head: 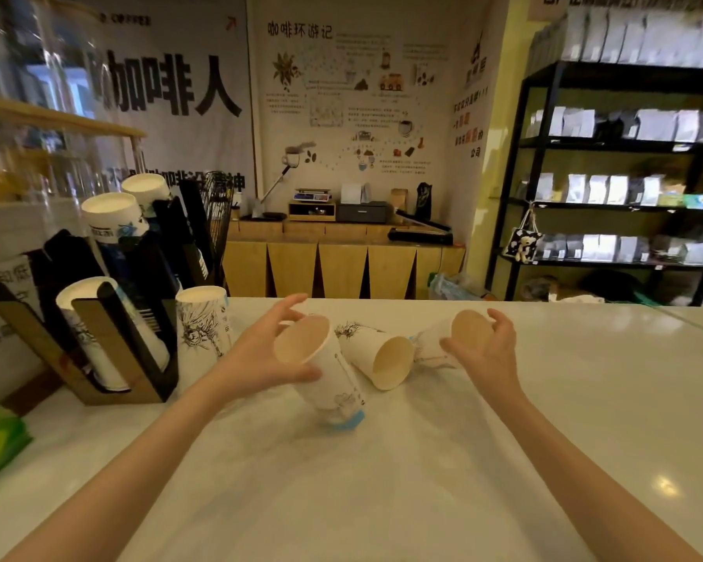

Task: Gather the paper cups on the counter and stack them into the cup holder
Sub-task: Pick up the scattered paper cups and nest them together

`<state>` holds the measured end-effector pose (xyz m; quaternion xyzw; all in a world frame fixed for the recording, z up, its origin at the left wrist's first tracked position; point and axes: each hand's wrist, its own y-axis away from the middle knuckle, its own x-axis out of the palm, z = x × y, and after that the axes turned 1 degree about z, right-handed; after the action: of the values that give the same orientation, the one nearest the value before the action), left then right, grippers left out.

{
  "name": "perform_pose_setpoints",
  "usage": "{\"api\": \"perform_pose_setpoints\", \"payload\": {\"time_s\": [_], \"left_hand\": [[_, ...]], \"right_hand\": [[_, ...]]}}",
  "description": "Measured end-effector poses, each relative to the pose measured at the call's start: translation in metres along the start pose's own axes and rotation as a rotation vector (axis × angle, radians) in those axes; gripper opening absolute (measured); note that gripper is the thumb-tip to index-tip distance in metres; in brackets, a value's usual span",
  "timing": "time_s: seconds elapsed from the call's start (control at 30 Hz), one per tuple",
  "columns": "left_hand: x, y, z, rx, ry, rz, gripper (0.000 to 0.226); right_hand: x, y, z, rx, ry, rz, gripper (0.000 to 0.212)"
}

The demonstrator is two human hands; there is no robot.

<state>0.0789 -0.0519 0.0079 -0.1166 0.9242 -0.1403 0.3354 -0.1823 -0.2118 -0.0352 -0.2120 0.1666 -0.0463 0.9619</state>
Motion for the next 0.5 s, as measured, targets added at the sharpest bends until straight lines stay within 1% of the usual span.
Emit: {"api": "perform_pose_setpoints", "payload": {"time_s": [0.07, 0.1, 0.2, 0.23, 0.27, 0.33, 0.37, 0.4, 0.43, 0.47, 0.5], "left_hand": [[-0.004, -0.004, -0.010, 0.006, 0.052, -0.030, 0.091], [-0.005, -0.005, -0.014, 0.010, 0.051, -0.044, 0.093], [-0.002, -0.007, -0.023, 0.001, 0.047, -0.053, 0.103], [0.002, -0.007, -0.023, -0.004, 0.040, -0.050, 0.104], [0.006, -0.007, -0.021, -0.006, 0.040, -0.049, 0.103], [0.014, -0.006, -0.016, -0.003, 0.074, -0.066, 0.098], [0.019, -0.004, -0.014, -0.002, 0.104, -0.086, 0.096], [0.023, -0.003, -0.012, -0.006, 0.142, -0.111, 0.094], [0.026, -0.002, -0.012, -0.013, 0.185, -0.132, 0.094], [0.030, 0.000, -0.011, -0.022, 0.220, -0.145, 0.094], [0.033, 0.001, -0.011, -0.027, 0.241, -0.147, 0.096]], "right_hand": [[-0.005, -0.008, 0.013, 0.021, -0.058, -0.068, 0.090], [-0.008, -0.012, 0.019, 0.011, -0.089, -0.086, 0.088], [-0.019, -0.021, 0.045, -0.055, -0.194, -0.091, 0.082], [-0.022, -0.023, 0.054, -0.077, -0.242, -0.080, 0.077], [-0.025, -0.024, 0.067, -0.112, -0.299, -0.058, 0.064], [-0.027, -0.025, 0.094, -0.208, -0.414, 0.016, 0.032], [-0.027, -0.025, 0.107, -0.244, -0.450, 0.063, 0.028], [-0.026, -0.025, 0.120, -0.261, -0.473, 0.110, 0.037], [-0.025, -0.025, 0.132, -0.263, -0.489, 0.155, 0.052], [-0.022, -0.024, 0.144, -0.261, -0.482, 0.203, 0.065], [-0.020, -0.022, 0.155, -0.275, -0.455, 0.257, 0.075]]}}
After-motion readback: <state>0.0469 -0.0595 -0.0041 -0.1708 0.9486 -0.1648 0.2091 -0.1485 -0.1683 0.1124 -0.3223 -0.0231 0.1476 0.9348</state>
